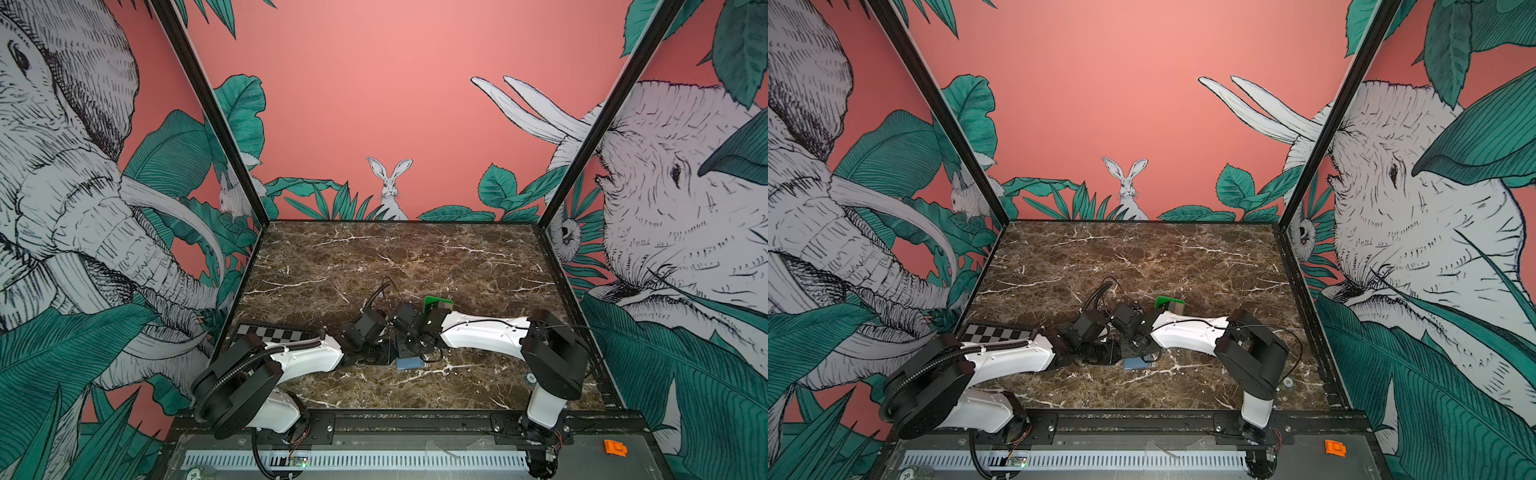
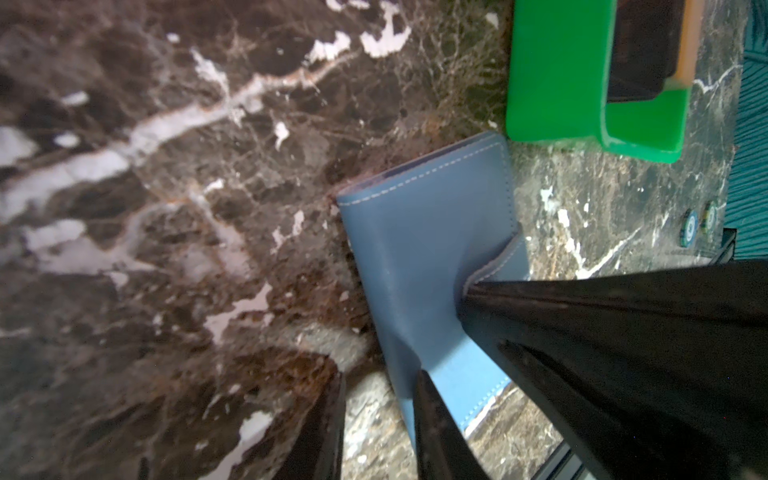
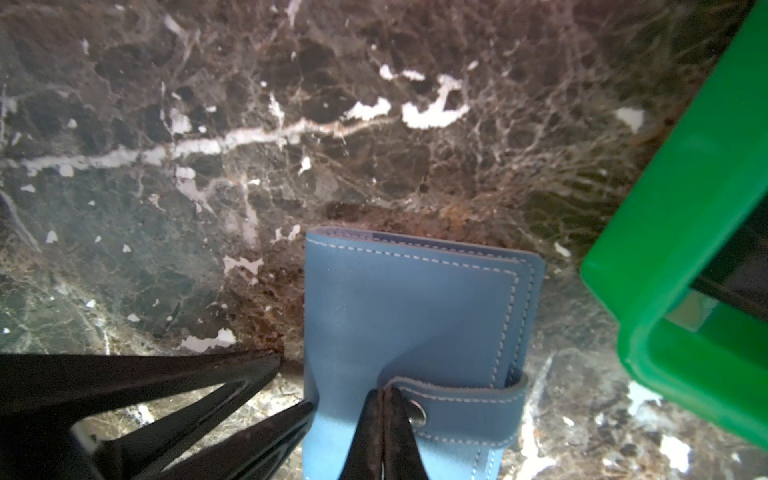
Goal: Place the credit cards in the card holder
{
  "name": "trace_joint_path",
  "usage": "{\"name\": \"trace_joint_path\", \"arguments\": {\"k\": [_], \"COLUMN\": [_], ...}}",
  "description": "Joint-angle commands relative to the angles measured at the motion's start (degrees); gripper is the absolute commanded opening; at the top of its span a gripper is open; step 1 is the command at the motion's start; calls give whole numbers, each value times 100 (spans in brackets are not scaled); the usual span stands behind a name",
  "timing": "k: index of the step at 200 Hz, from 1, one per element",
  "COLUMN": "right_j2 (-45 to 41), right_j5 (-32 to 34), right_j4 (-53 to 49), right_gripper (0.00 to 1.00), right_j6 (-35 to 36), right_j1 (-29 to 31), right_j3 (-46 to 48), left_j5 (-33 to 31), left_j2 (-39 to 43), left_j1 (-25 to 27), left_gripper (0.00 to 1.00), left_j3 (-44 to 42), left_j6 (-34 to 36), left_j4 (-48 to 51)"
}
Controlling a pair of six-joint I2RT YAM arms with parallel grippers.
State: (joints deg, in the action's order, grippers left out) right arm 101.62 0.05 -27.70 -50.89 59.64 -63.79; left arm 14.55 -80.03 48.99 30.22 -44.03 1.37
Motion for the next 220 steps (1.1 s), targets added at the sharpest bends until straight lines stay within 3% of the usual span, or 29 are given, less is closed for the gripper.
{"name": "trace_joint_path", "arguments": {"k": [1, 39, 129, 164, 220], "right_j2": [-126, -148, -2, -299, -632], "right_j5": [148, 390, 140, 290, 450], "right_j4": [-266, -499, -474, -601, -784], "right_gripper": [0, 0, 0, 11, 15], "right_j6": [30, 74, 187, 346, 501], "right_j1": [39, -16, -163, -163, -220], "right_j3": [130, 83, 24, -76, -40], "left_j5": [35, 40, 31, 26, 75], "left_j2": [22, 50, 39, 74, 134], "left_j1": [41, 58, 78, 84, 95], "left_gripper": [30, 30, 29, 29, 27], "left_j3": [-99, -79, -72, -115, -141], "left_j6": [-42, -15, -44, -44, -66], "left_j4": [45, 52, 52, -14, -210]}}
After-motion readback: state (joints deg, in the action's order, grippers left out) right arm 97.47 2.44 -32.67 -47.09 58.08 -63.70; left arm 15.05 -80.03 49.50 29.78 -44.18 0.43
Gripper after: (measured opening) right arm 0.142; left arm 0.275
